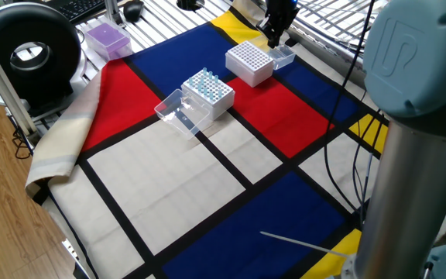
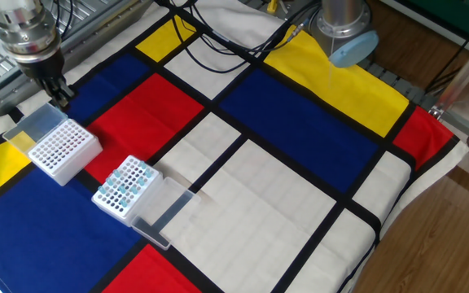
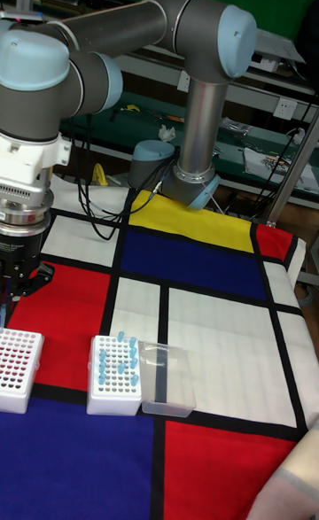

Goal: Transfer all medium pipette tips from one holder to another

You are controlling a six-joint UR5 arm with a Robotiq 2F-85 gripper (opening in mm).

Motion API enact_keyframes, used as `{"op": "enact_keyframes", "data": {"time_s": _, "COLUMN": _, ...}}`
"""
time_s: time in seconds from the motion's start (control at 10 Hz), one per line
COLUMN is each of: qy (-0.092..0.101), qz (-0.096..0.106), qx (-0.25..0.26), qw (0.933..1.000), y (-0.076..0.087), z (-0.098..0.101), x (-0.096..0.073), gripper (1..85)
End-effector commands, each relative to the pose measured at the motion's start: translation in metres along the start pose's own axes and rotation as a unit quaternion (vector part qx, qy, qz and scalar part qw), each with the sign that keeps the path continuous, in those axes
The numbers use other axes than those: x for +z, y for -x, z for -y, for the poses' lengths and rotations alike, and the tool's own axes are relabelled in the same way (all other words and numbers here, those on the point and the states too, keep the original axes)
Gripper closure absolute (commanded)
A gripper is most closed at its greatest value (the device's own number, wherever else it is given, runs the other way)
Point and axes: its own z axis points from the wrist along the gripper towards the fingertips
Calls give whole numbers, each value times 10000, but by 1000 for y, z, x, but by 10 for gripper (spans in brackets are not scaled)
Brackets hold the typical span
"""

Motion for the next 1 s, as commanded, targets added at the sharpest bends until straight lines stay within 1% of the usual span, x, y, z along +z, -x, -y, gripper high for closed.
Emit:
{"op": "enact_keyframes", "data": {"time_s": 0.0, "qy": -59, "qz": 17, "qx": -259, "qw": 9996, "y": 3, "z": 5, "x": 1, "gripper": 740}}
{"op": "enact_keyframes", "data": {"time_s": 0.1, "qy": -52, "qz": 24, "qx": -290, "qw": 9996, "y": 3, "z": 6, "x": 1, "gripper": 723}}
{"op": "enact_keyframes", "data": {"time_s": 0.2, "qy": -52, "qz": 24, "qx": -343, "qw": 9994, "y": 3, "z": 6, "x": 1, "gripper": 683}}
{"op": "enact_keyframes", "data": {"time_s": 0.5, "qy": -14, "qz": 17, "qx": -410, "qw": 9992, "y": 3, "z": 5, "x": 1, "gripper": 623}}
{"op": "enact_keyframes", "data": {"time_s": 0.7, "qy": -14, "qz": 16, "qx": -441, "qw": 9990, "y": 3, "z": 6, "x": 1, "gripper": 603}}
{"op": "enact_keyframes", "data": {"time_s": 0.9, "qy": 2, "qz": 17, "qx": -432, "qw": 9991, "y": 4, "z": 6, "x": 2, "gripper": 603}}
